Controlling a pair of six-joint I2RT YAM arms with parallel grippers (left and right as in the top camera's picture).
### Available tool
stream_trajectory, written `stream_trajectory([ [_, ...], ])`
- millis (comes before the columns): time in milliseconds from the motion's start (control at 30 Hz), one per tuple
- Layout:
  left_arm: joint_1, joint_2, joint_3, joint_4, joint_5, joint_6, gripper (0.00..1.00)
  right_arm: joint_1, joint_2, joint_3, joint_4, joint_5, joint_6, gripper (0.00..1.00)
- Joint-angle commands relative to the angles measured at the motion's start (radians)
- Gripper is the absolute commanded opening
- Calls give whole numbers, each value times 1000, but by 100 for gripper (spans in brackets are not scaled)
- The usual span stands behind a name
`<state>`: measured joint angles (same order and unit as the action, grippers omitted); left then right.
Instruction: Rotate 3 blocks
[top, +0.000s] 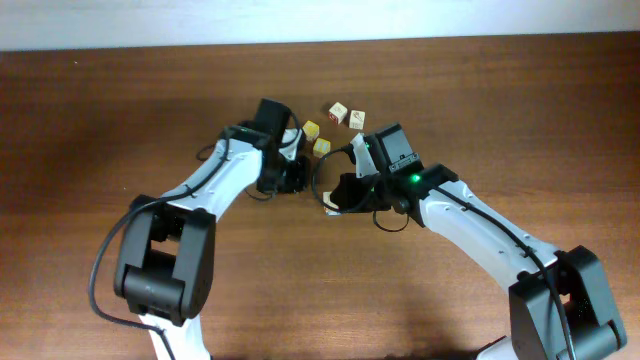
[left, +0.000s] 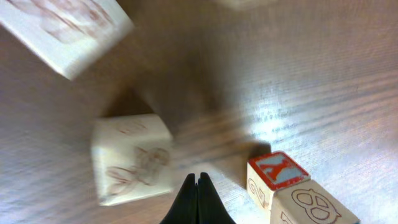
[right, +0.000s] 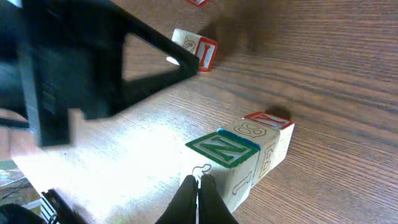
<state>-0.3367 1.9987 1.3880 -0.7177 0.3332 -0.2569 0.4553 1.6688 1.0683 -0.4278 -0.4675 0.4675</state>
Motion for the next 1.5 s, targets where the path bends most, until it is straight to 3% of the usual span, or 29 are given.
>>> stream_trajectory([
  [0, 45, -99, 58, -2, -18, 47, 0, 9, 6, -4, 3, 58, -2, 13],
  [167, 81, -194, 68, -2, -108, 50, 0, 9, 6, 3, 25, 61, -2, 25],
  [433, 117, -276, 68, -5, -144, 50, 0, 9, -67, 83, -32, 57, -17, 25],
  [567, 157, -356, 68, -26, -178, 50, 0, 8, -181, 83, -58, 61, -34, 25],
  [667, 210, -459, 68, -45, -203, 50, 0, -6, -321, 96, -181, 176, -45, 26],
  [700, 233, -503, 68, -63, -212, 50, 13, -19, -392, 98, -243, 244, -44, 26],
  [733, 259, -550, 68, -92, -211, 50, 45, -31, -472, 98, -310, 319, -44, 30],
  [767, 271, -576, 68, -129, -211, 50, 99, -40, -546, 99, -359, 373, -44, 37],
  [800, 274, -586, 68, -139, -211, 50, 99, -48, -609, 101, -396, 418, -44, 43],
  [867, 274, -587, 68, -138, -208, 49, 99, -53, -754, 101, -445, 480, -44, 73],
  [900, 274, -587, 68, -138, -208, 49, 99, -53, -813, 101, -458, 480, -44, 93],
  [933, 274, -587, 68, -138, -208, 50, 99, -53, -866, 101, -461, 480, -44, 99],
  [1100, 274, -586, 68, -138, -208, 50, 99, -52, -1030, 101, -479, 480, -44, 99],
  [1300, 274, -586, 68, -138, -208, 49, 99, -52, -1034, 100, -648, 520, -74, 98],
  [1400, 274, -586, 68, -138, -208, 49, 99, -57, -1030, 68, -637, 717, -74, 99],
  [1467, 274, -586, 68, -138, -208, 49, 99, -124, -1045, 8, -580, 729, -96, 99],
])
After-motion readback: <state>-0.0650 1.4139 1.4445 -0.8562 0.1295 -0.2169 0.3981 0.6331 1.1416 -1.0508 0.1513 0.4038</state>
